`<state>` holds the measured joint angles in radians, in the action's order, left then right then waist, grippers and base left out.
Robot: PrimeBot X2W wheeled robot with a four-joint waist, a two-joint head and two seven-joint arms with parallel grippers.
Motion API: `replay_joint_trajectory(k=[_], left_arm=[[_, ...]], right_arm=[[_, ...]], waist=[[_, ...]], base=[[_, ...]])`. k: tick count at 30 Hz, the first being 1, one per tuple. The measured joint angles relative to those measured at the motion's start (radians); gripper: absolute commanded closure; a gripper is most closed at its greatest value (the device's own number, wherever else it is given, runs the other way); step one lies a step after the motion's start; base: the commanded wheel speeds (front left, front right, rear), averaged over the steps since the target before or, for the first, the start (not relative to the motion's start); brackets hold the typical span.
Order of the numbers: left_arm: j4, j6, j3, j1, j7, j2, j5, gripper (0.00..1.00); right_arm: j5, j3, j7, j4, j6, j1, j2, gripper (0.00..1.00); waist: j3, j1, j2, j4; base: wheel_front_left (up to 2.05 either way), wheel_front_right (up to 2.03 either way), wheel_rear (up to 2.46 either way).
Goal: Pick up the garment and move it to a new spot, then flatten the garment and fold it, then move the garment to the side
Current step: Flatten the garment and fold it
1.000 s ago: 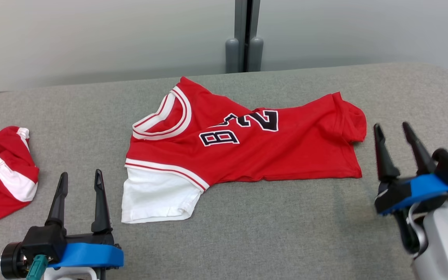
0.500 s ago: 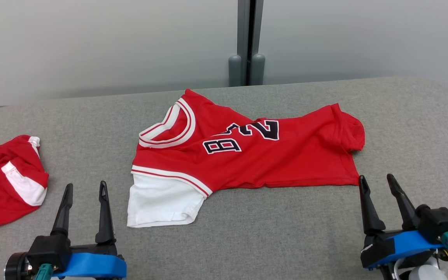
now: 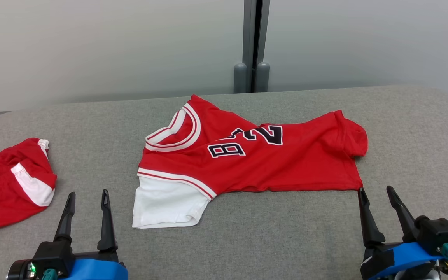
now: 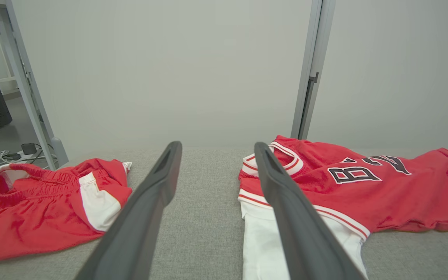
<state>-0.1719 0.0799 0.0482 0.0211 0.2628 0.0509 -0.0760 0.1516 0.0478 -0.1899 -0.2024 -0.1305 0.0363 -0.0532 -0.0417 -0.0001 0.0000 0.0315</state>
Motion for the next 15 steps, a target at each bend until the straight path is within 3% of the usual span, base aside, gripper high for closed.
replay_joint_trajectory(k=[15], left_arm=[[-0.027,0.006,-0.004,-0.020,0.000,0.000,-0.003,0.00]], right_arm=[[-0.006,0.037,0.003,-0.058,0.000,0.043,0.002,0.00]], waist=[[-0.025,0.0000,0.0000,0.013]], base=[[0.00,0.00,0.00]])
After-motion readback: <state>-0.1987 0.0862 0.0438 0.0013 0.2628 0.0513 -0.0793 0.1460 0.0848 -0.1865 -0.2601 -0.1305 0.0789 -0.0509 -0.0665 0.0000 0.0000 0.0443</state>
